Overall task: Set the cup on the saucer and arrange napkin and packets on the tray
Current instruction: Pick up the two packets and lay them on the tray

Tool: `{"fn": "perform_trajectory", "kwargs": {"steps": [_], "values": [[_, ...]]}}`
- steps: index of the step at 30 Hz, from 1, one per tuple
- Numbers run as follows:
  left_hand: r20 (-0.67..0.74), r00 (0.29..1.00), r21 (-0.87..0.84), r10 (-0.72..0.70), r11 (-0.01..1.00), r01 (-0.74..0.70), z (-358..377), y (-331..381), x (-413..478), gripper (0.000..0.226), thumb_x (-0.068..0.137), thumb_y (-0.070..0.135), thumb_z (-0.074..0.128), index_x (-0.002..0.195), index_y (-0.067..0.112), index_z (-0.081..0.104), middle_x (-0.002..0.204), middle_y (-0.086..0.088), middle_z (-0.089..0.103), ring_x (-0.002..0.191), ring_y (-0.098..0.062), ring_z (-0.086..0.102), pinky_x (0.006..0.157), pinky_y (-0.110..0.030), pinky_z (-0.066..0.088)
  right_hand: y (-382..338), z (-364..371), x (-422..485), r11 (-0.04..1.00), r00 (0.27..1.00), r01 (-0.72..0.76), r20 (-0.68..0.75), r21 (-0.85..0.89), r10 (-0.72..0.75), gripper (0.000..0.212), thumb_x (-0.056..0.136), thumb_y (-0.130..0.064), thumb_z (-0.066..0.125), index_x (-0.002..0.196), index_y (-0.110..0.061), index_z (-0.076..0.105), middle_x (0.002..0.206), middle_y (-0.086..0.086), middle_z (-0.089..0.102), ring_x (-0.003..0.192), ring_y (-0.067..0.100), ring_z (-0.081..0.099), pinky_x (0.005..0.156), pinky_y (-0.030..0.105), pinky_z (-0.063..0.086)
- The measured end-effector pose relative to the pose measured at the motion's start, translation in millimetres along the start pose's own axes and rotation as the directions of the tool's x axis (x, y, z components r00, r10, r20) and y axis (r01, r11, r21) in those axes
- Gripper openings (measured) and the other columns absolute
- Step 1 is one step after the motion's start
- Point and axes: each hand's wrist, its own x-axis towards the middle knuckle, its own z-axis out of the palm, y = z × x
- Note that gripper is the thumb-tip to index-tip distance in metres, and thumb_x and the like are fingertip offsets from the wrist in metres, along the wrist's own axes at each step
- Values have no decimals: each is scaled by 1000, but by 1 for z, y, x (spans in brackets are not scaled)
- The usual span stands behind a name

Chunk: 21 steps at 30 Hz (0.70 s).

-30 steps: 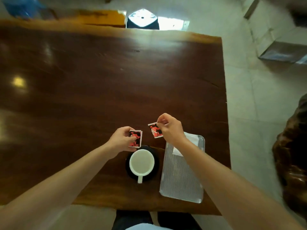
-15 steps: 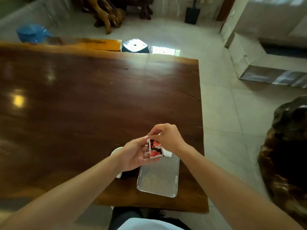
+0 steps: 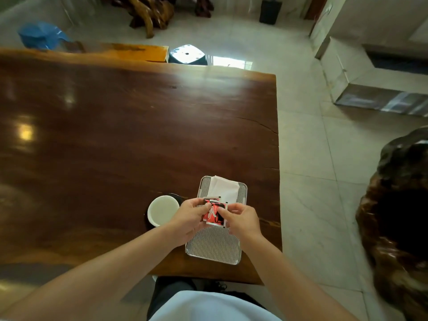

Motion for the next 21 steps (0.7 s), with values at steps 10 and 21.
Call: {"fn": "perform_trajectory", "kwargs": {"steps": [10,21], "values": [[219,963,146,-155,981,124,-8,-27,8,23,102,1,48,117,4,66,117,-15,71,109,-28,70,96,-45,56,16,3,0,993,982,-120,147,-10,120,12,86,-30,77,85,-19,75,74,-4,72,62,8,62,50,20,46],[-113,961,361,-251,891,275,-39,-64,53,15,100,9,57,97,-2,67,90,-14,63,70,-19,57,56,-29,53,58,-25,28,943,943,-317,137,97,303,10,93,-12,68,100,-10,74,95,13,77,86,27,70,81,43,58]]}}
